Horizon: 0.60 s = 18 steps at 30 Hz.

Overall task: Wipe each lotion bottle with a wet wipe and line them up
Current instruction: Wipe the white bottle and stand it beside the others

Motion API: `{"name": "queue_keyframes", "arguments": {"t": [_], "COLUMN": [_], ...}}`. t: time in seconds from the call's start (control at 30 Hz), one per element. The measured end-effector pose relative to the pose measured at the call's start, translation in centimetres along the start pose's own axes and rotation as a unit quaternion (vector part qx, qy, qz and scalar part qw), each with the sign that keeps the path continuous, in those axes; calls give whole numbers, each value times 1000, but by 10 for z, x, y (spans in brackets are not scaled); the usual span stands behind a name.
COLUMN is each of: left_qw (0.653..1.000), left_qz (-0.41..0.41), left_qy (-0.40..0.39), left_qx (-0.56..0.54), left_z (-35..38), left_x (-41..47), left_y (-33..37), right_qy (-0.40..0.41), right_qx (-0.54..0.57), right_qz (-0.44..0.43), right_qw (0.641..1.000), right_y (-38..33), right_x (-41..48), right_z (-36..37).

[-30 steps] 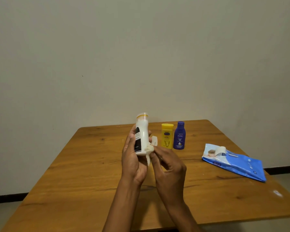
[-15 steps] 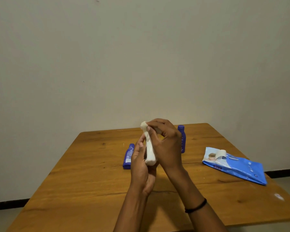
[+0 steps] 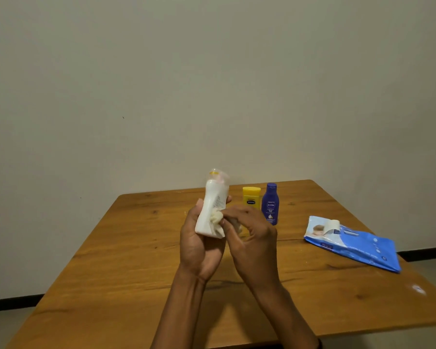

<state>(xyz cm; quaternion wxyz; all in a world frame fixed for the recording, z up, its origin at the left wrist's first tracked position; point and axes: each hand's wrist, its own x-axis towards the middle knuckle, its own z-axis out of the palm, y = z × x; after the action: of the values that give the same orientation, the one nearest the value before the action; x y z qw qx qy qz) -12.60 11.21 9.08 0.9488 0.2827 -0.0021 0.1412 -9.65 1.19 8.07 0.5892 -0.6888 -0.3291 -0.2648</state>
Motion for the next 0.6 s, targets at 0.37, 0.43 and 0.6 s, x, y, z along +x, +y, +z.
{"name": "queue_keyframes", "arguments": {"t": [0.37,0.43,0.6], "left_qw": [998,999,1000], "left_qz": [23,21,-12], "left_qy": [3,9,13], "left_qx": [66,38,21], "left_z": [1,3,-3], "left_x": [0,0,0], "left_y": [-8,-6,-2], "right_qy": [-15,-21,-42], "right_qx": [-71,-77,-103], "right_qz": [-69,-75,-97], "right_qw": [995,994,989], "right_y": [-4,-4,-1], "right_x": [52,34,-11], "right_z": [0,2,-4]}}
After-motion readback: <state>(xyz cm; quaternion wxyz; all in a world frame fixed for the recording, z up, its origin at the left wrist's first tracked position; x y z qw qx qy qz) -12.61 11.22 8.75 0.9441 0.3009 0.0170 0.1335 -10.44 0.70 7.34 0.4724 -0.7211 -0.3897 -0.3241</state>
